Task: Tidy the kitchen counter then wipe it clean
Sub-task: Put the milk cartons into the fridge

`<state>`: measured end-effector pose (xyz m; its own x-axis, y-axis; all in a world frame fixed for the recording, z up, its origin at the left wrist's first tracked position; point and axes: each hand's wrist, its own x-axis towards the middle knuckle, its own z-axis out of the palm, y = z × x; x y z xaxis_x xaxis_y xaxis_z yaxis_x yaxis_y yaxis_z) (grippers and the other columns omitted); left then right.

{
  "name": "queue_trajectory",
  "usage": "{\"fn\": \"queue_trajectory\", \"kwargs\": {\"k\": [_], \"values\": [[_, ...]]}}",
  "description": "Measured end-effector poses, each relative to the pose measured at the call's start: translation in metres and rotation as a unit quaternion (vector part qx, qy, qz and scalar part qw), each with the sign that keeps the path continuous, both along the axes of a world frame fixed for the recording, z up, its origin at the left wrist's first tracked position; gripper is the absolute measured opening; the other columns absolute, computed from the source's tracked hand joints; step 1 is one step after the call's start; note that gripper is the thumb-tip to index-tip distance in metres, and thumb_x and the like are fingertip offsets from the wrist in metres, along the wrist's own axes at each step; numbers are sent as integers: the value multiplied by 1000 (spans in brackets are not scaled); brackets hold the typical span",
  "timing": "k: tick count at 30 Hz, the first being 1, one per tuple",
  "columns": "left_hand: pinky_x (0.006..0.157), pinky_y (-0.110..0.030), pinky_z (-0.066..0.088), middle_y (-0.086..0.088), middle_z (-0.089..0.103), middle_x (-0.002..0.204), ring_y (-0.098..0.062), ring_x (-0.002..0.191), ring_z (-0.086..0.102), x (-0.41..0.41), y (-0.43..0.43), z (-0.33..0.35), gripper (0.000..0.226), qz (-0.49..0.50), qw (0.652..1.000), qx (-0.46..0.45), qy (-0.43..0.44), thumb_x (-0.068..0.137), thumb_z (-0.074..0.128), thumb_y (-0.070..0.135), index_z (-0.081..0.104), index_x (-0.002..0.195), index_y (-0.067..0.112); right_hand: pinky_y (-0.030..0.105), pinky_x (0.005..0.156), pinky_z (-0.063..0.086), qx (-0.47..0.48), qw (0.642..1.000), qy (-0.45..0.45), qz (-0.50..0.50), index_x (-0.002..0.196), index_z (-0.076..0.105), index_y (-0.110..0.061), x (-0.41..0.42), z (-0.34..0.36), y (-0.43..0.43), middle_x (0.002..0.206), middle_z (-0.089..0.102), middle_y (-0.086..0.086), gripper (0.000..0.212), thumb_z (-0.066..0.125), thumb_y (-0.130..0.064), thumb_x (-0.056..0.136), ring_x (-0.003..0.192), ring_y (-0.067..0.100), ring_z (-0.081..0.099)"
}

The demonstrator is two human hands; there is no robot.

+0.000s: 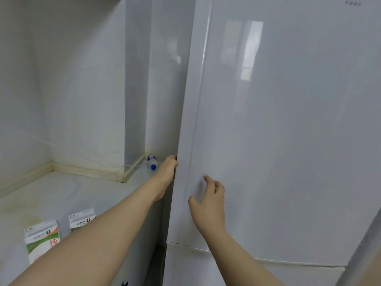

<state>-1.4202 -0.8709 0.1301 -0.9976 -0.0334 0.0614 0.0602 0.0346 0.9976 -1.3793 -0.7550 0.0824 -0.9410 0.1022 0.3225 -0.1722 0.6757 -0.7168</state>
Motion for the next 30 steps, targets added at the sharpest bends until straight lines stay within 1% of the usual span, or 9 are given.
{"fn": "queue_trajectory", "kwargs": {"k": [2,5,6,11,15,18,20,26,30], "values": [[95,-32,42,11,62,65,0,63,57,16,-4,-3,32,13,998,63,-7,95,27,8,57,106,12,34,103,42,19,1000,4,-18,143,24,-26,12,-2,-1,145,19,3,66,57,-24,85,129,22,34],[94,-33,47,-7,67,108,-18,98,63,46,-9,-8,34,23,994,109,-12,97,32,17,59,115,9,33,106,37,35,999,7,-37,142,23,-24,39,-6,-5,146,16,6,68,59,-30,84,133,25,26],[94,-34,48,-11,66,111,-22,102,62,58,-10,-9,36,23,995,101,-15,96,33,18,59,118,6,32,106,35,35,998,8,-42,142,22,-24,53,-5,-6,147,15,7,69,59,-31,84,134,26,24],[84,-32,50,-12,66,92,-25,86,60,133,-3,-8,28,-23,998,66,-3,94,36,13,63,89,8,37,109,34,7,997,20,-73,141,19,-25,121,-9,-10,150,9,7,78,63,-44,80,137,27,19],[86,-35,49,-9,67,89,-19,81,61,196,10,-10,29,-78,997,20,11,96,34,18,61,89,11,36,108,34,-25,995,17,-98,146,7,-23,188,-10,-3,156,3,3,90,64,-48,81,143,25,15],[78,-28,51,-6,68,90,-17,80,63,243,29,-6,31,-137,991,5,1,98,33,17,62,89,13,34,106,36,-34,989,12,-140,149,0,-20,235,-7,16,158,2,2,88,59,-42,88,145,23,15],[81,-26,51,-5,67,92,-17,84,64,270,44,-2,33,-182,983,-13,-7,99,31,15,62,90,13,32,107,36,-38,986,13,-159,150,0,-18,261,-4,31,158,6,2,84,56,-37,91,145,20,17],[74,-23,49,-3,63,80,-16,72,61,330,106,4,29,-219,975,-23,-15,97,35,9,62,86,10,31,102,36,-60,979,13,-194,148,16,-16,332,0,84,153,26,2,71,55,-26,91,138,18,31],[64,-20,46,-4,61,78,-13,69,58,356,154,-3,26,-215,974,-46,46,97,38,7,62,88,9,31,96,40,-78,970,12,-228,138,35,-14,371,3,123,139,45,3,54,58,-25,90,124,20,47]]}}
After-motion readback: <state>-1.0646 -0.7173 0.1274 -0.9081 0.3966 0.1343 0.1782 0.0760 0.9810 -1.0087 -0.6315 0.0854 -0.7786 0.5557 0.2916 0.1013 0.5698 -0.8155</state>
